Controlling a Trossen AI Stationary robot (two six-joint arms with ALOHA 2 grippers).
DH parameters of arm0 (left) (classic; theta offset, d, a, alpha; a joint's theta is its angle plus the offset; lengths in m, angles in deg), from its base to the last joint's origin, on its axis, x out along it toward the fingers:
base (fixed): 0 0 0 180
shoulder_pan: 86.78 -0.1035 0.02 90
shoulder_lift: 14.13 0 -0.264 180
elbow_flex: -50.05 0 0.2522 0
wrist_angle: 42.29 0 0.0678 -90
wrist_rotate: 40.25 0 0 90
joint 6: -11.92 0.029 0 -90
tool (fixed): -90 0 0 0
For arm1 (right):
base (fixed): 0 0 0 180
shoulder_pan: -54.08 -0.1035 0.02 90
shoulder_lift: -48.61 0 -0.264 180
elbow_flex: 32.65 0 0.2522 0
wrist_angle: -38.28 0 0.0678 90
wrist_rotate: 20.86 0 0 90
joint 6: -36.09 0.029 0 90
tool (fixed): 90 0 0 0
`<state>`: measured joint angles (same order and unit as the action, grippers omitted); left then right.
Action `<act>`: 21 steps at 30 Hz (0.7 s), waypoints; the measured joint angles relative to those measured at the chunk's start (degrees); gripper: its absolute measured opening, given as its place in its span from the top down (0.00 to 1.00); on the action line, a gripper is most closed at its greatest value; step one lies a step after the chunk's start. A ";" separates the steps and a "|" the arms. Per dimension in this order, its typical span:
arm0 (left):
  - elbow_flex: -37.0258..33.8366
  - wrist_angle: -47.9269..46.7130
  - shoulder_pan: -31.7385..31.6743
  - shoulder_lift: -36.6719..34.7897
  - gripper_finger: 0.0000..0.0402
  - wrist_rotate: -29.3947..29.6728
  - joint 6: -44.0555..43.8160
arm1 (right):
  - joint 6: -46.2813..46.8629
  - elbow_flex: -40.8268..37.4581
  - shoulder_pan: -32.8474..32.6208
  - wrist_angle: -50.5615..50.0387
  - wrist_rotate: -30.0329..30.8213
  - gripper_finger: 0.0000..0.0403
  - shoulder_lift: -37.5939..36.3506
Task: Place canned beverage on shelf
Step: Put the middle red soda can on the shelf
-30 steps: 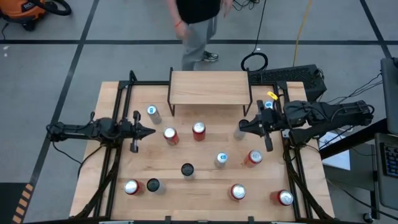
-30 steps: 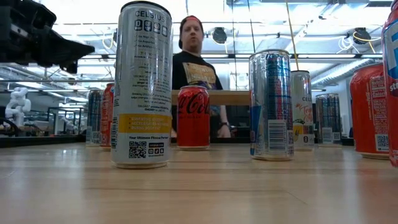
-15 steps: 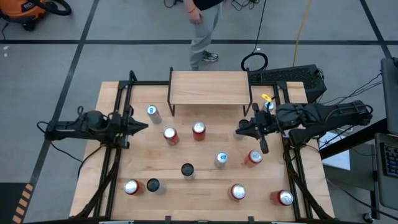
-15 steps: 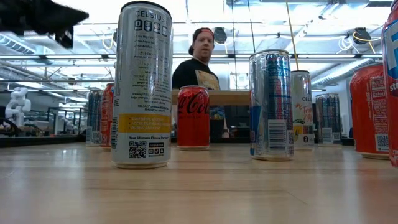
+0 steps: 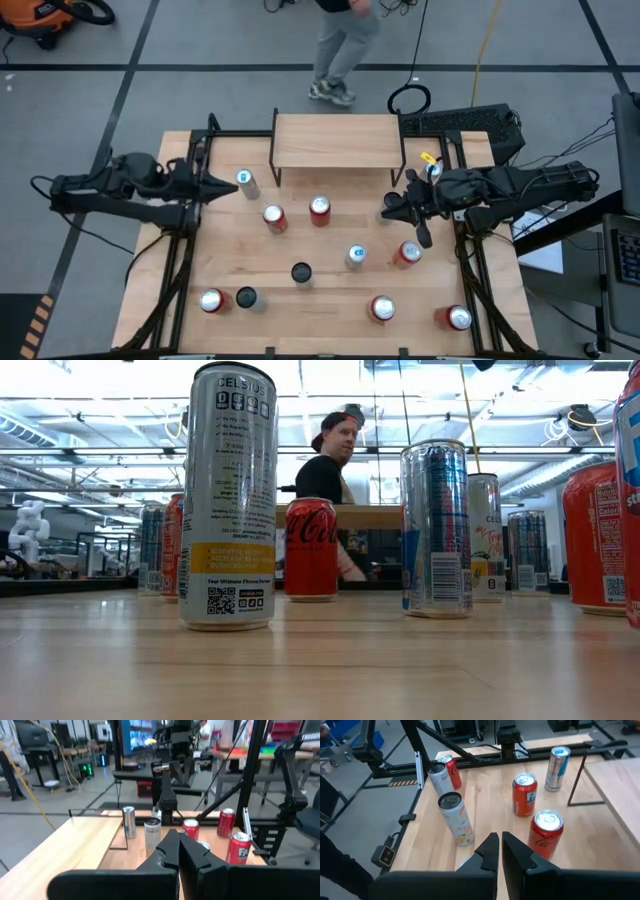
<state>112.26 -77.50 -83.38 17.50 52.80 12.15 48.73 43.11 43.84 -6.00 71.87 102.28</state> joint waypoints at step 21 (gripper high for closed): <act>11.64 -2.97 0.02 17.85 1.00 0.68 -19.45 | 10.50 0.00 0.02 -6.35 -0.05 1.00 -1.66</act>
<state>123.91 -80.47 -83.36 35.35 53.48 -7.30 59.23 43.11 43.86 -12.35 71.82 100.62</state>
